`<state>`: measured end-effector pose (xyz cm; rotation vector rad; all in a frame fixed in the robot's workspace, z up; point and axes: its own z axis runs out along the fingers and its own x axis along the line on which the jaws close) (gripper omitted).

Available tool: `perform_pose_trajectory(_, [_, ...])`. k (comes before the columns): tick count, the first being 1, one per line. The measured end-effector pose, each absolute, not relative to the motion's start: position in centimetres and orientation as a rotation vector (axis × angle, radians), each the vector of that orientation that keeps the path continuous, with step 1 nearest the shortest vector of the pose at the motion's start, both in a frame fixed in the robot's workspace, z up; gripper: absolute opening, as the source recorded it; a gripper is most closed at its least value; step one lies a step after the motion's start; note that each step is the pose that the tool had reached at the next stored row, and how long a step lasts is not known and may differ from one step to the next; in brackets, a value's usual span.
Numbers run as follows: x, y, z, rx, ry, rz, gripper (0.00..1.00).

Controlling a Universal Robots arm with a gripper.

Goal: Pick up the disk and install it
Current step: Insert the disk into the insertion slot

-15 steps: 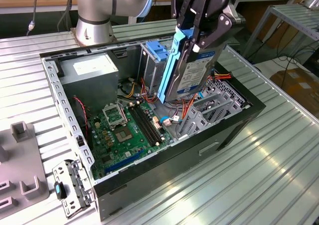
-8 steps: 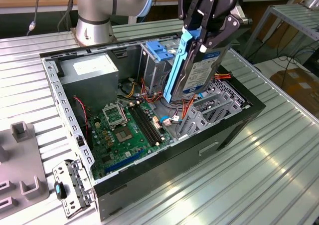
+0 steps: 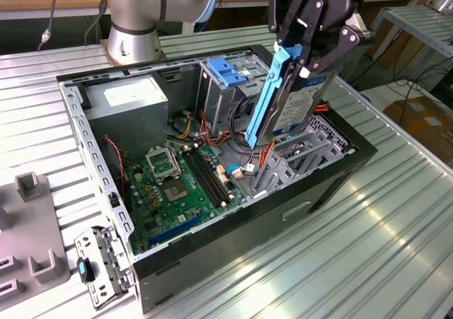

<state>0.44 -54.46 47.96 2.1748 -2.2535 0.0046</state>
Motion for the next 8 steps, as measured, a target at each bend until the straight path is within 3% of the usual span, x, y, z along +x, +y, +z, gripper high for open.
perform_pose_trajectory(8, [4.1, -54.7, 47.0, 2.173, -2.252, 0.011, 0.37])
